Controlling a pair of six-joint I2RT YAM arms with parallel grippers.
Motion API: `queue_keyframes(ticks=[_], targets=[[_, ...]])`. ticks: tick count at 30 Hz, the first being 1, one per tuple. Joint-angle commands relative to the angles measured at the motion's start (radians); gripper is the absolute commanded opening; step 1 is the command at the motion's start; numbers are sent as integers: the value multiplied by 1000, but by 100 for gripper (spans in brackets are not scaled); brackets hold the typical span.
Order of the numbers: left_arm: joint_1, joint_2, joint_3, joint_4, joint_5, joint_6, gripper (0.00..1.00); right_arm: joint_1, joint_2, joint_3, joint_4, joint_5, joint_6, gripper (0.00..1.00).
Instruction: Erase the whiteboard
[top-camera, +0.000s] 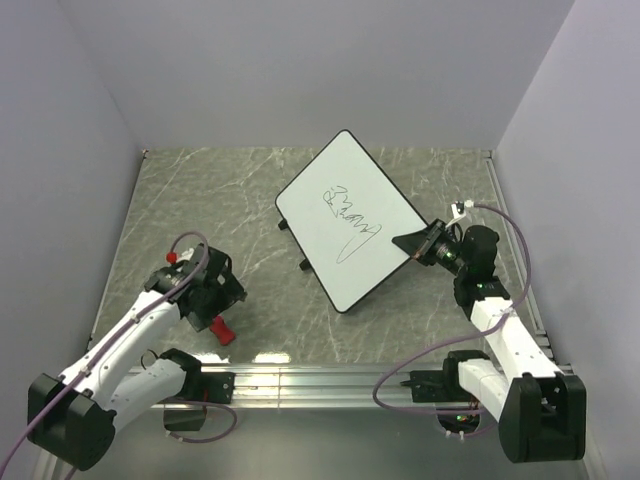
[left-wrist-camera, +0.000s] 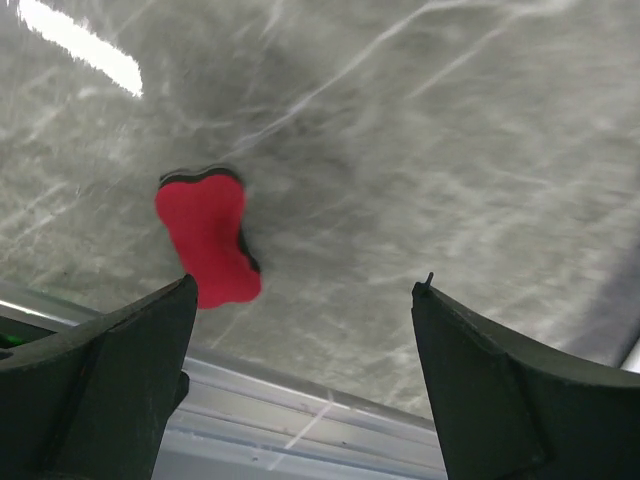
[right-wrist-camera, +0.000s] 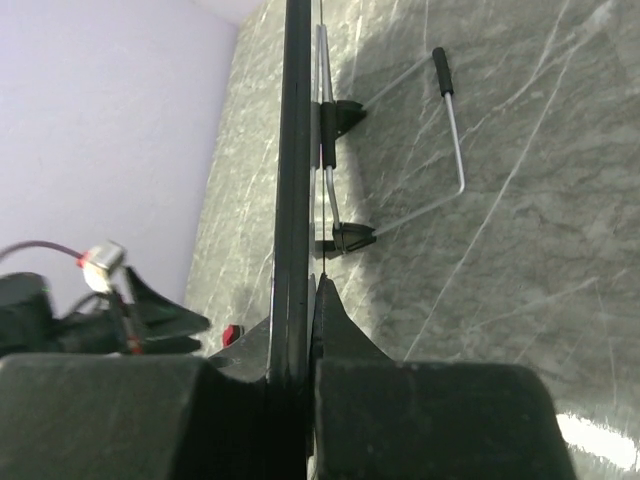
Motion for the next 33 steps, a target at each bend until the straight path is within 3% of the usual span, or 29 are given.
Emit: queue_keyframes(ticks=[1,10,13,14,17,24,26,29,33], targets=[[-20,6,-86,21,27,-106,94,17,-37,62,-144,-56,45,0],[-61,41,-151,58,-18,-173,93,40,-43,111,-253,-33,-47,0],[-75,69,-171,96,-10,-192,89,43,-37,114,-256,-30,-58,0],[-77,84,-175,110,-7,-197,82,46,-35,118,-267,-28,-67,0],[-78,124,-203,164,15,-192,72,54,-26,144,-296,-19,-93,0],[-78,154,-194,175,4,-194,63,58,-19,160,-305,-11,-107,0],[-78,170,-188,175,1,-194,49,57,-20,157,-304,-8,-110,0],[-78,204,-177,176,-7,-189,38,58,-25,161,-307,-8,-110,0],[-78,242,-169,190,-2,-178,42,58,-34,169,-318,-4,-115,0]])
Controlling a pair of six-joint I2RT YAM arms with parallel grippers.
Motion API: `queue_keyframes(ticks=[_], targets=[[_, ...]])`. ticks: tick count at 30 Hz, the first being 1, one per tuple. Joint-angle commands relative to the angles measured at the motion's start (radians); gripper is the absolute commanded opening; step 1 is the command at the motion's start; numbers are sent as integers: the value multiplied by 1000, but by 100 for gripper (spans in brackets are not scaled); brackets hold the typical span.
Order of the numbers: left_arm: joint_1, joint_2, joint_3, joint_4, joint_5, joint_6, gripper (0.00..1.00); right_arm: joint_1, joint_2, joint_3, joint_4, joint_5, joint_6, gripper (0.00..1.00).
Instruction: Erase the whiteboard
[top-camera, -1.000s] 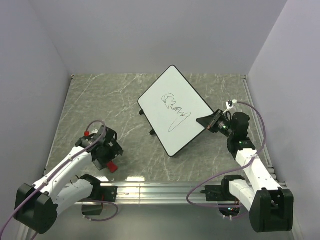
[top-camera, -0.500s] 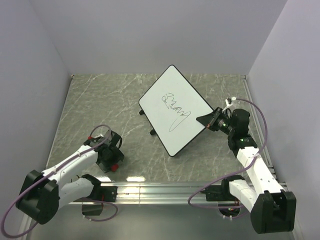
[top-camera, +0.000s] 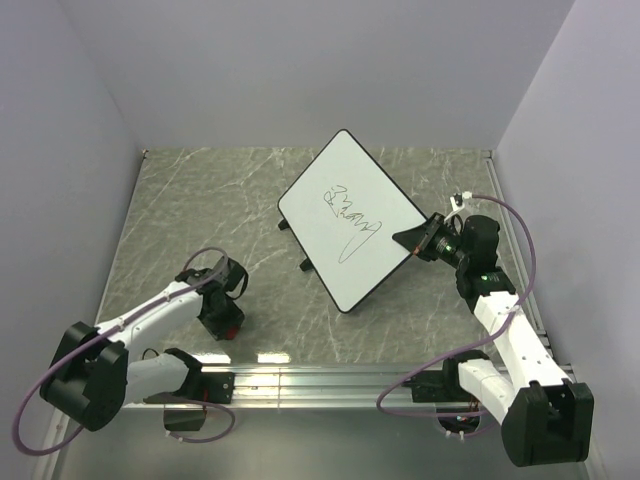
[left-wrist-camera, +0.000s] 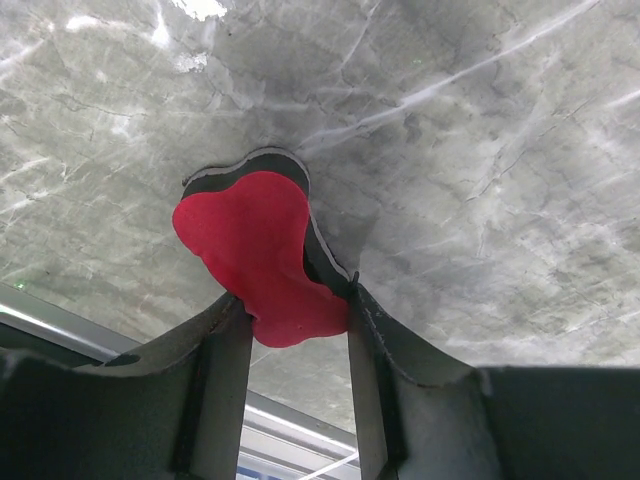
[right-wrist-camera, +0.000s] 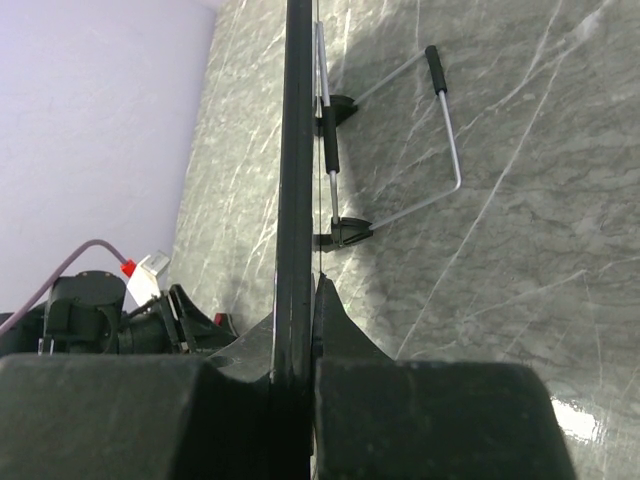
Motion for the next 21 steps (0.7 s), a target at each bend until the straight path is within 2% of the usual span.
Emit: queue_keyframes(ticks=[1,3,4,6,11,16,18,19,21], targets=[[-5,44,-5,83,-3,-3,41,23,-13,37,-88,-57,-25,0],[-3,45,-5,108,-1,13,33,23,-11,38,-88,-59,-23,0],[-3,50,-4,125,-3,23,19,24,-11,38,-85,-59,-20,0],[-3,61,16,161,-32,77,1,21,-13,40,-85,-56,-18,0],[-5,159,119,240,-95,227,0,23,7,43,-63,-56,-8,0],[-5,257,195,283,-100,310,0,23,18,57,-58,-51,-5,0],[-5,259,220,303,-84,333,6,23,19,66,-66,-47,-12,0],[-5,259,226,320,-81,359,14,23,18,67,-69,-47,-15,0],[-5,257,254,332,-75,382,22,23,18,69,-71,-44,-18,0]])
